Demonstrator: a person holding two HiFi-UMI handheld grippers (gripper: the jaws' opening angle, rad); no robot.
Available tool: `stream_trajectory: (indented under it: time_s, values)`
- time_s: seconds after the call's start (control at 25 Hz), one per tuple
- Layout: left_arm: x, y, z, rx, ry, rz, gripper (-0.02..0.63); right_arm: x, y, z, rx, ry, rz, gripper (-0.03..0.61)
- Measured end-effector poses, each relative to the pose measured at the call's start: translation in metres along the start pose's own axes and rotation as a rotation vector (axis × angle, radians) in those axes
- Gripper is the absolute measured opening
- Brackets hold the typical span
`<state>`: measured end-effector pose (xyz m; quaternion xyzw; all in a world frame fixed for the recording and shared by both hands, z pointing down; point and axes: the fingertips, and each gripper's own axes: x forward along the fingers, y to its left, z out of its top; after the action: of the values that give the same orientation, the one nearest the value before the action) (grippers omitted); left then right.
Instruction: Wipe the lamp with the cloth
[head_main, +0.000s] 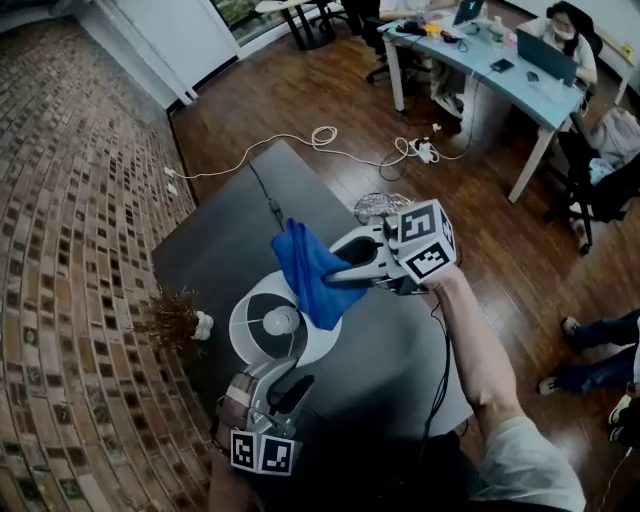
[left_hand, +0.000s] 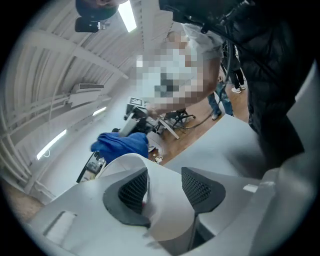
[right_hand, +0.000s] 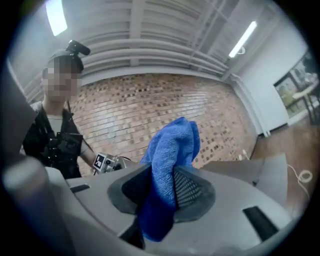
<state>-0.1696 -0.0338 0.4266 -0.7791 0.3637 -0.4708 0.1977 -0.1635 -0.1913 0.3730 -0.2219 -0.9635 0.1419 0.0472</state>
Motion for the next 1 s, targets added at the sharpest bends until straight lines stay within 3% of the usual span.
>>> stream_trajectory:
  time_s: [0.08, 0.2, 0.4, 0.52, 0.64, 0.76, 0.84, 0.92, 1.0]
  values:
    - [0.001, -0.010, 0.005, 0.028, 0.006, -0.009, 0.219, 0.023, 0.013, 0.009, -0.089, 0.151, 0.091, 0.115]
    - [-0.001, -0.017, 0.007, 0.036, 0.013, -0.011, 0.218, 0.042, 0.003, -0.020, -0.039, 0.305, 0.158, 0.117]
    - [-0.001, -0.019, 0.010, 0.036, 0.016, -0.008, 0.218, 0.022, -0.058, -0.111, 0.153, 0.437, 0.028, 0.115]
    - [0.002, -0.023, 0.016, 0.062, 0.018, -0.020, 0.218, 0.002, -0.075, -0.143, 0.172, 0.504, -0.033, 0.114]
    - [0.007, -0.023, 0.021, 0.099, 0.022, -0.029, 0.218, -0.009, -0.065, -0.095, -0.002, 0.509, 0.012, 0.112]
    - [0.010, -0.023, 0.023, 0.123, 0.026, -0.032, 0.217, 0.001, -0.026, 0.001, -0.263, 0.430, 0.182, 0.112]
    - [0.011, -0.026, 0.024, 0.139, 0.026, -0.043, 0.216, 0.019, -0.001, 0.042, -0.344, 0.431, 0.284, 0.112]
    - [0.013, -0.026, 0.026, 0.152, 0.022, -0.043, 0.217, 0.040, 0.008, 0.041, -0.348, 0.550, 0.340, 0.112]
    - [0.013, -0.027, 0.028, 0.158, 0.018, -0.045, 0.216, 0.057, -0.001, 0.013, -0.316, 0.683, 0.382, 0.112]
